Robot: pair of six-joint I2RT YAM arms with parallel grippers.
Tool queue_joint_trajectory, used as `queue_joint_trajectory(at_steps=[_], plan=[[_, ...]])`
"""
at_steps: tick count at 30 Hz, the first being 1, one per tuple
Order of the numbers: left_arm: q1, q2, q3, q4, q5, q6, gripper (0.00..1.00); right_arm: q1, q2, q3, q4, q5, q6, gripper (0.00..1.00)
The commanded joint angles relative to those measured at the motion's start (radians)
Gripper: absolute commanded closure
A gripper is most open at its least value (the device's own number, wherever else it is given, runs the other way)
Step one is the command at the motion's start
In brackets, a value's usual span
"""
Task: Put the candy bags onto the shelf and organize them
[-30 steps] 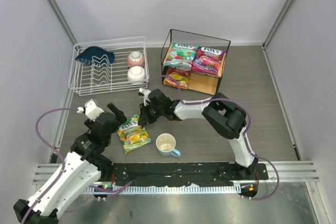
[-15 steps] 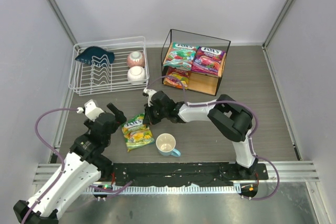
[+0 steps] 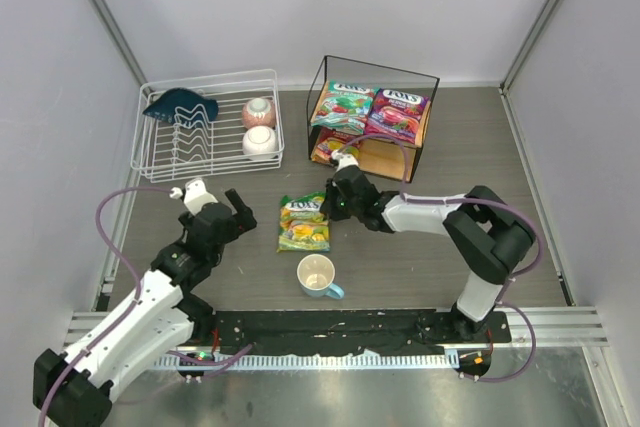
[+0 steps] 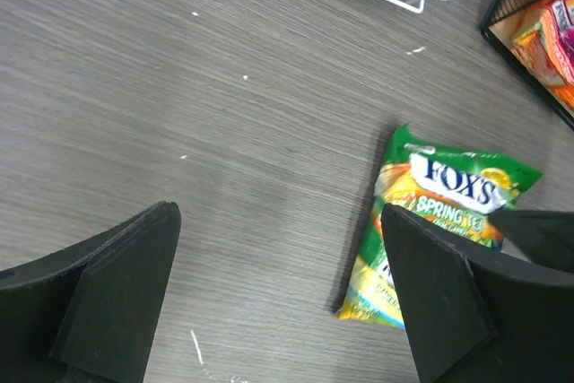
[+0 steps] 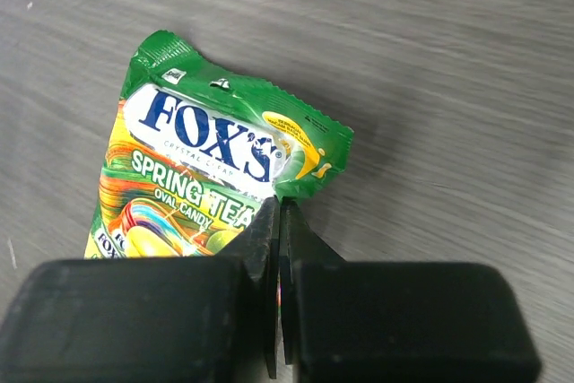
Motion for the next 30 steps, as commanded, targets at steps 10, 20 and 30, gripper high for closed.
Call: queue_joint_trajectory(at_steps=[10, 20, 30], plan=[[0.001, 0.192, -0.055, 0.367, 0.243, 0.131, 0.00, -0.124, -0.194, -0.114, -0.019, 0.053, -0.092, 0.99], [-0.008, 0.218, -0.101, 0.478, 0.330, 0.176, 0.00, -0.158, -0.143, -0.068, -0.033, 0.017, -0.159, 0.82], [-0.028, 0.218, -0.144, 0.547, 0.402, 0.185, 0.00, -0.159, -0.329, -0.210, -0.027, 0.106, -0.012, 0.47]])
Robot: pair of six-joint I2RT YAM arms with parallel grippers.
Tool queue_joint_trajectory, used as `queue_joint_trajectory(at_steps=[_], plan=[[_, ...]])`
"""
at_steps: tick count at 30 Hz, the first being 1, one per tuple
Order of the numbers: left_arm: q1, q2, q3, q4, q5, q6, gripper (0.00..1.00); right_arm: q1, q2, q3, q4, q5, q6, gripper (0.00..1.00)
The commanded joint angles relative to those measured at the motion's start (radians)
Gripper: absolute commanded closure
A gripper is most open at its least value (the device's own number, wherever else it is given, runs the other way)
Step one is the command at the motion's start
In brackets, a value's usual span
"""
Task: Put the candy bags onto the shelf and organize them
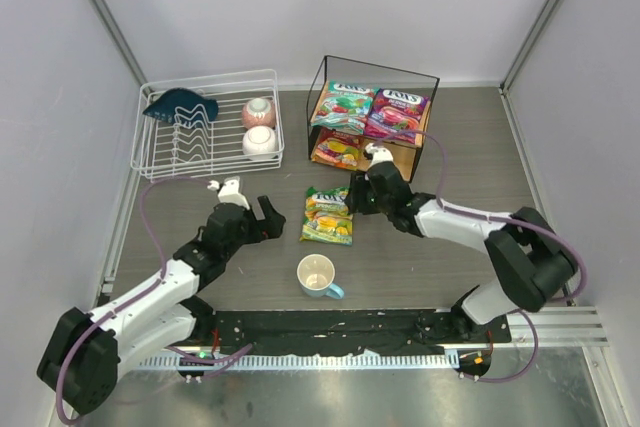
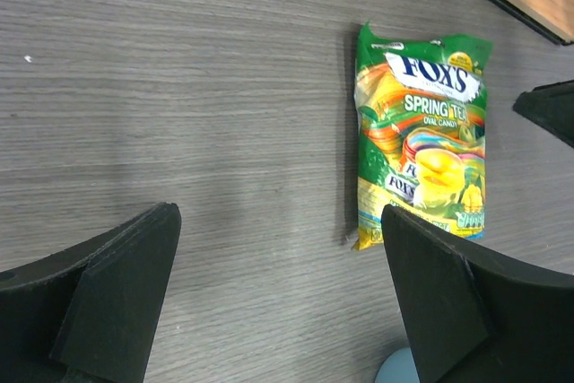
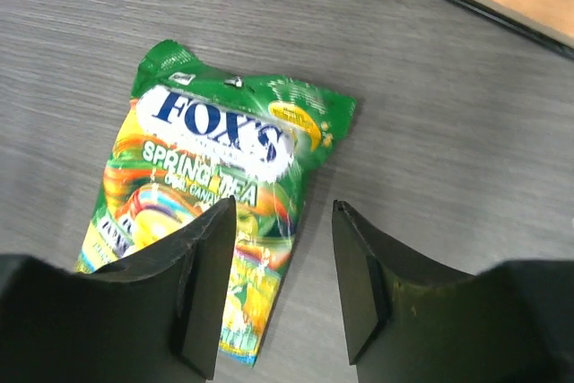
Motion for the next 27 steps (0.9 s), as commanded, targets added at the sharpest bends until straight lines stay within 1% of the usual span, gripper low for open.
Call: queue_joint_trajectory(at_steps=[1, 3, 4, 5, 8, 11, 13, 17, 21, 27], plan=[[-0.020, 0.001, -0.031, 0.098, 0.051, 0.019, 0.00, -0.003, -0.165, -0.106, 0.071, 0.042, 0.119, 0.47], [-0.040, 0.011, -0.045, 0.127, 0.053, 0.016, 0.00, 0.002, -0.210, -0.226, 0.149, 0.028, 0.214, 0.45], [-0.052, 0.015, -0.060, 0.140, 0.051, 0.014, 0.00, 0.009, -0.243, -0.270, 0.242, 0.036, 0.243, 0.45], [-0.057, 0.018, -0.067, 0.151, 0.047, 0.014, 0.00, 0.026, -0.257, -0.339, 0.275, 0.053, 0.265, 0.43], [-0.078, 0.038, -0.097, 0.212, 0.036, 0.005, 0.00, 0.075, -0.299, -0.444, 0.379, 0.126, 0.337, 0.43], [-0.095, 0.069, -0.114, 0.284, 0.033, -0.003, 0.00, 0.118, -0.328, -0.507, 0.451, 0.208, 0.386, 0.43], [-0.106, 0.095, -0.120, 0.339, 0.027, -0.010, 0.00, 0.144, -0.337, -0.528, 0.482, 0.241, 0.413, 0.43], [-0.118, 0.144, -0.130, 0.408, 0.017, -0.022, 0.00, 0.151, -0.334, -0.567, 0.523, 0.239, 0.452, 0.43], [-0.137, 0.207, -0.127, 0.479, 0.017, -0.032, 0.00, 0.160, -0.288, -0.570, 0.566, 0.217, 0.470, 0.43], [-0.169, 0.291, -0.120, 0.534, 0.000, -0.042, 0.00, 0.184, -0.222, -0.536, 0.579, 0.205, 0.484, 0.43]])
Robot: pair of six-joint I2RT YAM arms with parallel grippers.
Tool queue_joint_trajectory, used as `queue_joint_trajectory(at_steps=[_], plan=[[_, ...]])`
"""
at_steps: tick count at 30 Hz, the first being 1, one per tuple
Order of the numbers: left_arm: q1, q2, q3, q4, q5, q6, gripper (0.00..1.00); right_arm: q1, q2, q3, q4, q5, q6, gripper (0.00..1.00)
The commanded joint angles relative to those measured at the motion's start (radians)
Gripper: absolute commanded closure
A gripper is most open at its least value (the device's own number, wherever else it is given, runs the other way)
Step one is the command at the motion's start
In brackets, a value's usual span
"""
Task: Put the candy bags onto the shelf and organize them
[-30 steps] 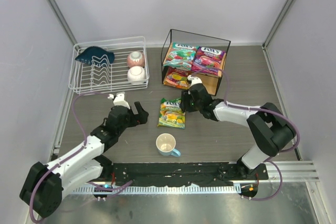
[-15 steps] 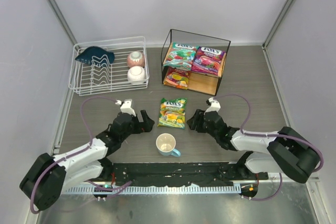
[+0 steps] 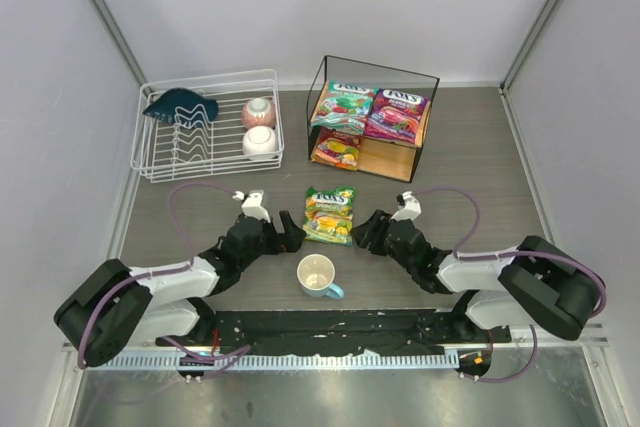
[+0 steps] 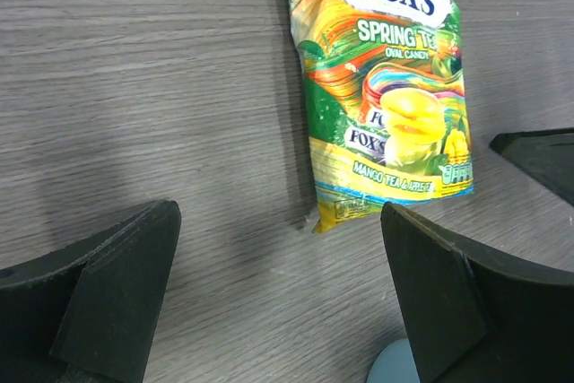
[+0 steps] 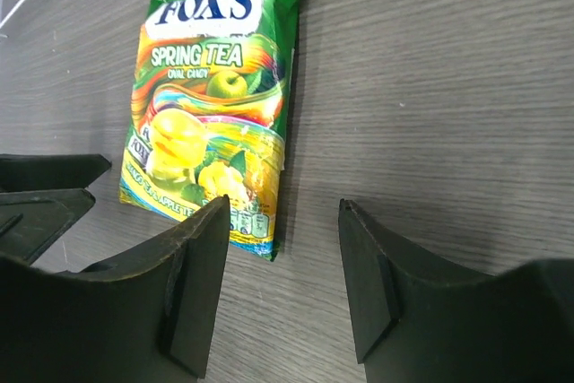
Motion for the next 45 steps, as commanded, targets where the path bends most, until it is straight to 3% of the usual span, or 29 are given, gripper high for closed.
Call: queue_joint_trajectory(at_steps=[1, 15, 20, 28, 32, 36, 40, 45], plan=[[-0.023, 0.036, 0.008, 0.116, -0.026, -0.011, 0.00, 0.024, 0.055, 0.033, 0.066, 0.019, 0.028, 0.43], [-0.037, 0.125, 0.025, 0.212, -0.025, -0.037, 0.00, 0.068, 0.202, 0.095, 0.085, 0.030, 0.053, 0.45], [-0.040, 0.177, 0.040, 0.236, -0.008, -0.042, 0.00, 0.068, 0.225, 0.089, 0.097, 0.035, 0.065, 0.58], [-0.069, 0.242, 0.069, 0.261, -0.003, -0.039, 0.00, 0.068, 0.270, 0.090, 0.118, 0.033, 0.073, 0.70], [-0.077, 0.265, 0.075, 0.270, -0.002, -0.039, 0.01, 0.068, 0.287, 0.093, 0.131, 0.029, 0.076, 0.82], [-0.078, 0.283, 0.081, 0.284, 0.012, -0.036, 0.10, 0.068, 0.306, 0.093, 0.141, 0.022, 0.082, 0.97], [-0.080, 0.306, 0.089, 0.293, 0.029, -0.034, 0.27, 0.068, 0.311, 0.092, 0.146, 0.019, 0.083, 0.99], [-0.080, 0.321, 0.092, 0.301, 0.037, -0.034, 0.33, 0.067, 0.311, 0.096, 0.140, 0.019, 0.082, 0.99]])
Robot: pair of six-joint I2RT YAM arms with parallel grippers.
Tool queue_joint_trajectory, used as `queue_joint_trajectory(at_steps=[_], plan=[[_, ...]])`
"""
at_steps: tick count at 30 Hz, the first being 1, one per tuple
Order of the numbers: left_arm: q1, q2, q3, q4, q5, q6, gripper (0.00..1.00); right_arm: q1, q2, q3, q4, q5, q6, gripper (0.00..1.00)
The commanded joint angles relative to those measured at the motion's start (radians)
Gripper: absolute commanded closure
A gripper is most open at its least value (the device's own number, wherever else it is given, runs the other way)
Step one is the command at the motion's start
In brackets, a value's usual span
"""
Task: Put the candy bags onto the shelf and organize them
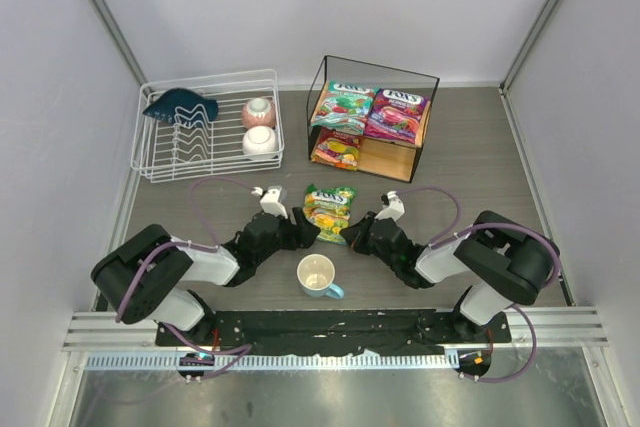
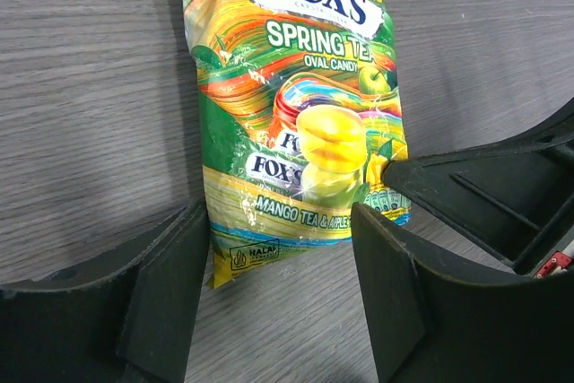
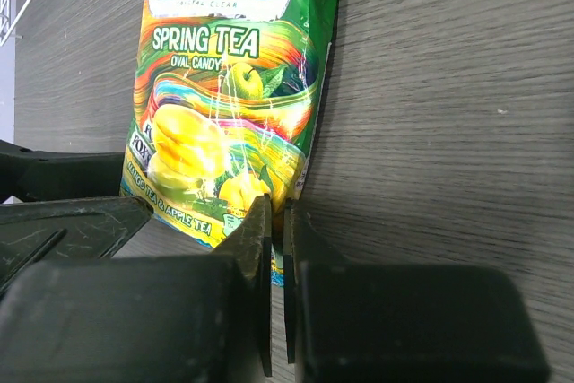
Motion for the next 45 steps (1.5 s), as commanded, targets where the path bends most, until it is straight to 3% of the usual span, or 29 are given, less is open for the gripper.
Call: queue_joint_trajectory(at_steps=[1, 8, 12, 18, 20, 24, 28, 45], plan=[[-0.006, 0.021, 0.017, 0.016, 0.017, 0.002, 0.34, 0.006, 0.022, 0.010, -0.043, 0.008, -0.010, 0.99], [-0.006, 0.040, 0.030, 0.021, 0.025, 0.003, 0.43, 0.006, 0.025, 0.011, -0.046, 0.003, -0.013, 0.99], [-0.006, 0.041, 0.031, 0.021, 0.029, 0.000, 0.54, 0.006, 0.013, 0.007, -0.057, 0.009, -0.019, 0.99], [-0.006, 0.037, 0.019, 0.019, 0.026, -0.001, 0.58, 0.006, -0.010, 0.002, -0.074, 0.023, -0.022, 0.99], [-0.006, 0.034, 0.016, 0.018, 0.029, -0.001, 0.58, 0.006, -0.012, 0.002, -0.080, 0.028, -0.021, 0.99], [-0.006, 0.024, 0.007, 0.016, 0.033, 0.000, 0.42, 0.006, -0.026, -0.006, -0.086, 0.037, -0.021, 0.99], [-0.006, 0.006, -0.006, 0.010, 0.026, 0.002, 0.35, 0.006, -0.032, -0.009, -0.097, 0.045, -0.022, 0.99], [-0.006, -0.029, -0.035, 0.004, 0.022, 0.005, 0.46, 0.004, -0.030, -0.015, -0.100, 0.049, -0.019, 0.99]])
